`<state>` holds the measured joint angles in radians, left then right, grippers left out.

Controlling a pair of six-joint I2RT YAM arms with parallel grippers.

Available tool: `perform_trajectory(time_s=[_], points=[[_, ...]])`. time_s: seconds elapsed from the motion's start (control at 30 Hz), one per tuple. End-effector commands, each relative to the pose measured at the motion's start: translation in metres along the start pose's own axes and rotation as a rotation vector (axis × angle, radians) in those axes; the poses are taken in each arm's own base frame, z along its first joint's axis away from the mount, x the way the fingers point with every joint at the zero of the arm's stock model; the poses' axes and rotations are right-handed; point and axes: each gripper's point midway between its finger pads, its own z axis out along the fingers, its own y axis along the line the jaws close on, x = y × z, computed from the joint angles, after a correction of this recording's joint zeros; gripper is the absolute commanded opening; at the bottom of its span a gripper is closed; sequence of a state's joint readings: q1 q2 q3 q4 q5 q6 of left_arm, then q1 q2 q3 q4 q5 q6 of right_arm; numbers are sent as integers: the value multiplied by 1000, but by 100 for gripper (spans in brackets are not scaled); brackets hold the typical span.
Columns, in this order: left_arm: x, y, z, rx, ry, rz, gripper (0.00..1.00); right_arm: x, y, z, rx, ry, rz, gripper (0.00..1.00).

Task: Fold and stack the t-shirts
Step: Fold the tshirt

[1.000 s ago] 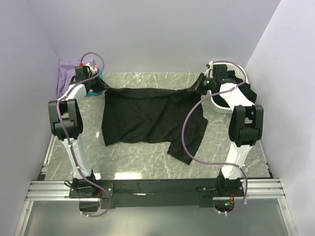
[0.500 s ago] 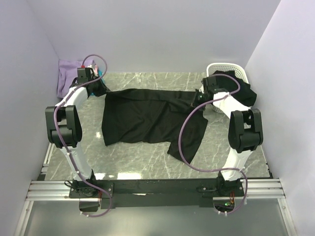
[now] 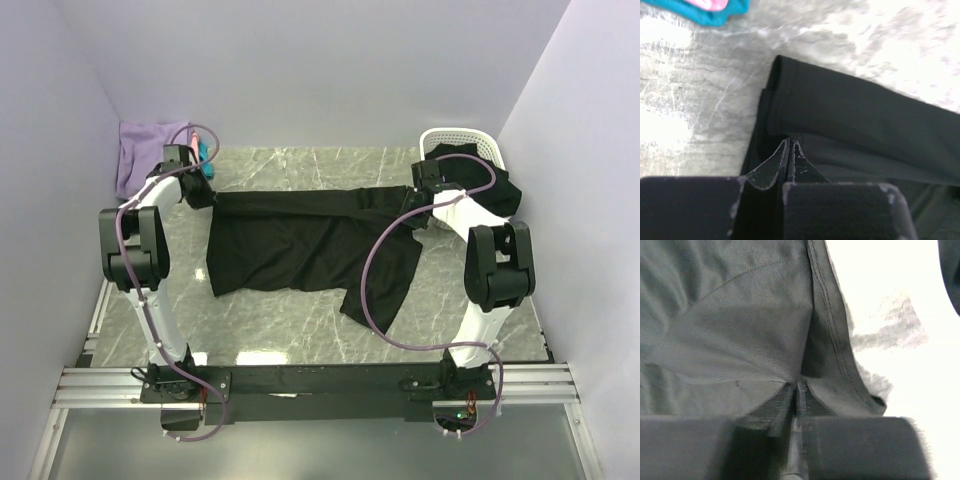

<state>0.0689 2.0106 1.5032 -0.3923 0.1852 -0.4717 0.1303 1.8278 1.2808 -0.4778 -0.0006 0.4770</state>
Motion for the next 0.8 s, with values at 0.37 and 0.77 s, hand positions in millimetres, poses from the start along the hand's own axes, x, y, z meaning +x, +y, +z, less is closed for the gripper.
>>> perform_trajectory(time_s=[0.37,0.77], points=[[-60,-84,-65,336,-189,110,99,-79,26,-79,-65,-285,-22,68],[-9,-164,22,658,74,95,99,-103,86,5,-210,-113,-75,59]])
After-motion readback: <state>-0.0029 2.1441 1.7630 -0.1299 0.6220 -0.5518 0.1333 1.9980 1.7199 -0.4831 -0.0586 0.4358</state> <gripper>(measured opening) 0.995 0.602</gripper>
